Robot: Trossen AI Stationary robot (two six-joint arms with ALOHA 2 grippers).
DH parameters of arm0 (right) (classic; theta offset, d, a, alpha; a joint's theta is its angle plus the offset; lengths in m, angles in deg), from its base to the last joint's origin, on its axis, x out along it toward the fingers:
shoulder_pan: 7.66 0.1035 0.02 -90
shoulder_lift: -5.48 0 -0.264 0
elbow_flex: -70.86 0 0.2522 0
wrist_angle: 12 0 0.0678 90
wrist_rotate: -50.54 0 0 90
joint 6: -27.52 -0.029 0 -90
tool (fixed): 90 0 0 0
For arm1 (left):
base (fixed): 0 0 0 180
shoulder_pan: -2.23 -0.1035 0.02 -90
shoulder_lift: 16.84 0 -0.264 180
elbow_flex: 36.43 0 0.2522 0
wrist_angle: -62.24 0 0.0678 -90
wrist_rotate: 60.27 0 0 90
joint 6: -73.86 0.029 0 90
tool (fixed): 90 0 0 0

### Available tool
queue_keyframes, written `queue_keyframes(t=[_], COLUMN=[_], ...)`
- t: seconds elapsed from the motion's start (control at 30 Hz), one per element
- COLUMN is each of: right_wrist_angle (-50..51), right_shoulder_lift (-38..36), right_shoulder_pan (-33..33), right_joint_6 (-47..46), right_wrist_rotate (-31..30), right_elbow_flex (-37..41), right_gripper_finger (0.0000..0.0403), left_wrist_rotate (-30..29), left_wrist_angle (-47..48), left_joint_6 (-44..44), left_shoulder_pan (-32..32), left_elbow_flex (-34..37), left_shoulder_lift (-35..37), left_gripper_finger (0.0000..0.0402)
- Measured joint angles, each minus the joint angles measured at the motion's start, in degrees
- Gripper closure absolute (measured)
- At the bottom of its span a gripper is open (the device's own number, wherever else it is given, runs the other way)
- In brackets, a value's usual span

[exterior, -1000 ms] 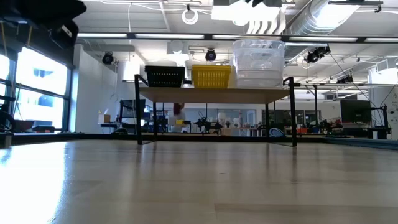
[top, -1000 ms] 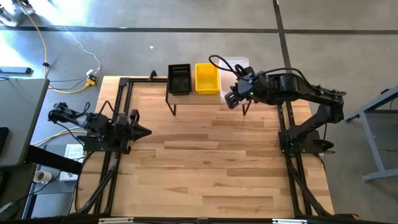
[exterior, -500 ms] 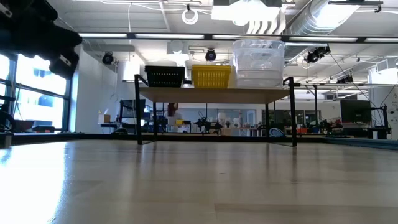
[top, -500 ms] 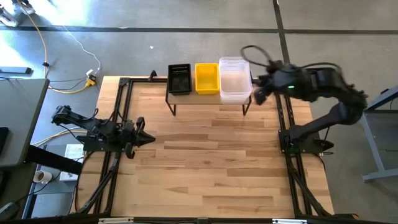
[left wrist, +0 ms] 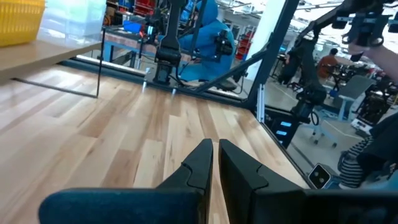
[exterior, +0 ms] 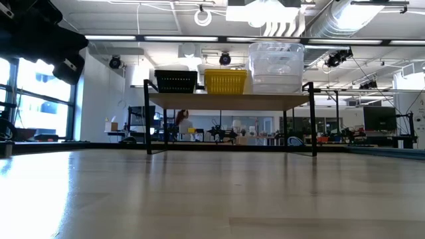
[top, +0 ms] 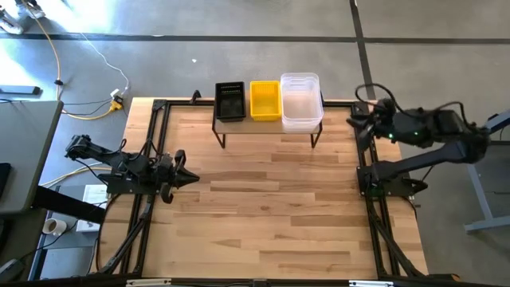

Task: Stack baskets on shelf by color
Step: Return to Home Position

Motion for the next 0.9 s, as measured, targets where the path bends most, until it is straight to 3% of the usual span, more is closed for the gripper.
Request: queue_keyframes(t=[0.3,0.63,0.9], right_wrist_angle=[-24.46,-43.2,-48.26], right_shoulder_lift=[-17.71,-31.4,-39.12], right_shoulder_pan=[0.67,0.67,0.67], right_joint_6=[10.85,20.4,19.41], right_wrist_rotate=[12.74,30.3,31.85], right_elbow_flex=[23.87,42.61,55.22], right_gripper_finger=[0.0312,0.0312,0.0312], left_wrist_rotate=[-0.15,-0.15,-0.15], left_wrist_angle=[0.0,0.02,0.02], left_joint_6=[0.4,0.42,0.42], left_shoulder_pan=[0.0,0.0,0.0], left_elbow_flex=[0.0,-0.04,-0.04], left_shoulder_lift=[0.0,0.0,0.0], left_gripper_finger=[0.0383,0.0383,0.0383])
